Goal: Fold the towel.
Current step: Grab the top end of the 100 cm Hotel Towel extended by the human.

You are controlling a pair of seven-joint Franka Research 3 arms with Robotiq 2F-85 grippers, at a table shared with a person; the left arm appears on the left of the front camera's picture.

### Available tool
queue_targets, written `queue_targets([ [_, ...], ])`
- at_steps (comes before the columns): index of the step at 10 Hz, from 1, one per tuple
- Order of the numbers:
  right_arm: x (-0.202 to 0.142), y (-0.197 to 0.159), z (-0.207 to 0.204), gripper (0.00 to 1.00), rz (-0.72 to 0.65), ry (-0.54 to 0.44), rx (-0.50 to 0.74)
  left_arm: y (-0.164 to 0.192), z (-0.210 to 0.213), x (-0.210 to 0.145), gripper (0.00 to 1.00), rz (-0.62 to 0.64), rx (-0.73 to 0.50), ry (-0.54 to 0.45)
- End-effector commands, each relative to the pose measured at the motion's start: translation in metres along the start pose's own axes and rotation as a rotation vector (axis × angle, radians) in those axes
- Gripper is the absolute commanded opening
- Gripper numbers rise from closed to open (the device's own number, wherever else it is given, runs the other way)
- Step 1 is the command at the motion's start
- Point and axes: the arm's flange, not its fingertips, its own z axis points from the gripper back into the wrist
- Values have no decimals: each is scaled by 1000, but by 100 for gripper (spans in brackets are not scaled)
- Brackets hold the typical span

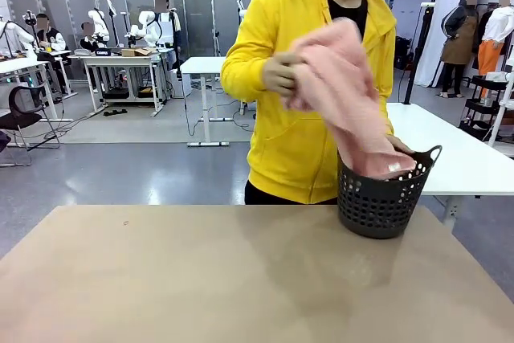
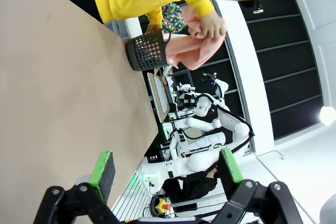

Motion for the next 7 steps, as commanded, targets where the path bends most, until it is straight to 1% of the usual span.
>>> queue_targets([
  [1, 0, 1, 2, 100, 1, -3, -2, 0, 1, 0, 100, -1, 11, -6],
  [7, 0, 1, 2, 100, 1, -3, -2, 0, 1, 0, 100, -1, 11, -6],
])
